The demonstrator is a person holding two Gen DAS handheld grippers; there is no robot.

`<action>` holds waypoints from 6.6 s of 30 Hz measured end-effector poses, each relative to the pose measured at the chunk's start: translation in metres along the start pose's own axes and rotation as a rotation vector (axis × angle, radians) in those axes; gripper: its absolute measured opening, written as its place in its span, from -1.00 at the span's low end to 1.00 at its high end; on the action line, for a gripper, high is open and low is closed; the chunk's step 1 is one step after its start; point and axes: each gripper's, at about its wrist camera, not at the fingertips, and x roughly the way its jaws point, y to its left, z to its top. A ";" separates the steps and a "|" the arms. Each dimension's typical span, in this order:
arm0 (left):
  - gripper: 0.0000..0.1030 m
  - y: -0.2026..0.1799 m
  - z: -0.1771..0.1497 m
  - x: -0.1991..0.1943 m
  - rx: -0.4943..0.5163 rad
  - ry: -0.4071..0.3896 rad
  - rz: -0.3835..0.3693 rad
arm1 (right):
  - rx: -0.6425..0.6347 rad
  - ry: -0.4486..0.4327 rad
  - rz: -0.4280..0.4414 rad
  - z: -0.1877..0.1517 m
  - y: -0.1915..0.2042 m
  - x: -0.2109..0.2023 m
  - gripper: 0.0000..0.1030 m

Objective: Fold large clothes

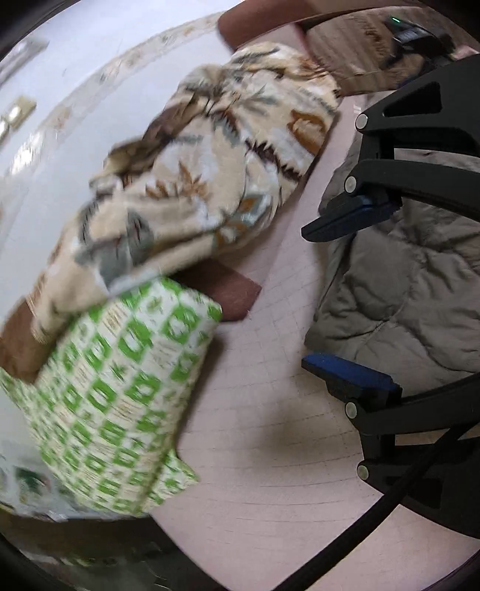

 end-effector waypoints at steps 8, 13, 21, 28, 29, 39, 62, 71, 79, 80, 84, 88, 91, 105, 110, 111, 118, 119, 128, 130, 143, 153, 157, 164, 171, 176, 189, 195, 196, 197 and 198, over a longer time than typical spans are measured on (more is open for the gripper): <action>0.20 -0.079 -0.104 -0.020 0.306 0.031 -0.152 | -0.314 -0.069 -0.070 -0.072 0.037 -0.057 0.52; 0.19 -0.114 -0.158 0.020 0.413 0.084 -0.104 | -0.459 -0.168 -0.213 -0.146 0.027 -0.058 0.30; 0.32 -0.137 -0.137 0.124 0.441 0.181 0.057 | -0.479 -0.077 -0.324 -0.152 -0.004 -0.010 -0.11; 0.65 -0.145 -0.142 0.172 0.483 0.199 0.110 | -0.548 -0.027 -0.421 -0.155 -0.005 0.017 -0.11; 0.65 -0.144 -0.139 0.172 0.465 0.212 0.109 | -0.558 -0.026 -0.431 -0.156 -0.004 0.019 -0.11; 0.51 -0.098 -0.168 0.022 0.348 0.028 0.011 | -0.568 -0.079 -0.354 -0.159 0.018 -0.014 -0.11; 0.56 -0.006 -0.190 0.046 0.306 0.006 0.189 | -0.679 -0.026 -0.442 -0.190 0.033 0.065 0.10; 0.53 -0.006 -0.190 0.033 0.261 -0.045 0.175 | -0.690 -0.016 -0.431 -0.190 0.029 0.066 0.10; 0.53 -0.039 -0.198 -0.001 0.322 -0.185 0.099 | -0.762 -0.153 -0.298 -0.200 0.071 0.026 0.18; 0.53 -0.042 -0.201 0.003 0.331 -0.171 0.096 | -0.771 -0.137 -0.276 -0.205 0.075 0.029 0.18; 0.53 -0.048 -0.209 0.026 0.359 -0.116 0.125 | -0.823 -0.063 -0.280 -0.226 0.079 0.053 0.18; 0.55 -0.046 -0.210 0.038 0.365 -0.080 0.140 | -0.796 -0.016 -0.301 -0.227 0.066 0.071 0.28; 0.56 -0.045 -0.212 0.041 0.370 -0.077 0.144 | -0.825 -0.012 -0.320 -0.229 0.064 0.077 0.32; 0.55 -0.039 -0.200 0.014 0.379 -0.230 0.288 | -0.747 -0.189 -0.326 -0.192 0.066 0.023 0.33; 0.55 -0.025 -0.197 0.035 0.333 -0.146 0.308 | -0.593 -0.162 -0.461 -0.159 0.024 0.026 0.33; 0.55 -0.027 -0.198 0.034 0.346 -0.147 0.317 | -0.552 -0.116 -0.476 -0.155 0.011 0.035 0.35; 0.56 -0.030 -0.200 0.036 0.369 -0.153 0.334 | -0.522 -0.094 -0.487 -0.161 0.005 0.044 0.43; 0.56 -0.030 -0.200 0.036 0.371 -0.155 0.336 | -0.518 -0.093 -0.482 -0.161 0.005 0.044 0.43; 0.56 -0.030 -0.201 0.035 0.375 -0.158 0.342 | -0.531 -0.091 -0.488 -0.160 0.006 0.045 0.46; 0.56 -0.030 -0.201 0.035 0.377 -0.157 0.342 | -0.534 -0.089 -0.491 -0.159 0.006 0.045 0.46; 0.51 -0.010 -0.186 -0.056 0.224 -0.254 0.186 | -0.395 -0.163 -0.356 -0.140 0.006 -0.058 0.48; 0.51 0.020 -0.277 -0.116 0.375 -0.276 0.313 | -0.537 -0.153 -0.298 -0.229 -0.014 -0.146 0.49; 0.51 0.044 -0.288 -0.119 0.305 -0.239 0.318 | -0.477 -0.161 -0.264 -0.234 -0.030 -0.161 0.49; 0.51 0.047 -0.294 -0.115 0.320 -0.239 0.369 | -0.453 -0.156 -0.263 -0.240 -0.031 -0.158 0.49; 0.51 0.046 -0.297 -0.115 0.310 -0.232 0.373 | -0.499 -0.138 -0.283 -0.250 -0.026 -0.155 0.49; 0.51 0.046 -0.298 -0.115 0.308 -0.230 0.375 | -0.483 -0.156 -0.290 -0.247 -0.032 -0.162 0.49; 0.51 0.044 -0.297 -0.111 0.301 -0.224 0.370 | -0.507 -0.147 -0.301 -0.250 -0.030 -0.158 0.51; 0.51 0.045 -0.295 -0.106 0.279 -0.198 0.346 | -0.520 -0.143 -0.323 -0.250 -0.028 -0.146 0.52; 0.51 0.044 -0.294 -0.104 0.284 -0.196 0.349 | -0.532 -0.143 -0.336 -0.249 -0.026 -0.141 0.52; 0.51 0.042 -0.293 -0.101 0.293 -0.195 0.353 | -0.547 -0.142 -0.347 -0.249 -0.024 -0.136 0.52; 0.51 0.040 -0.292 -0.099 0.301 -0.194 0.356 | -0.569 -0.143 -0.361 -0.249 -0.021 -0.131 0.52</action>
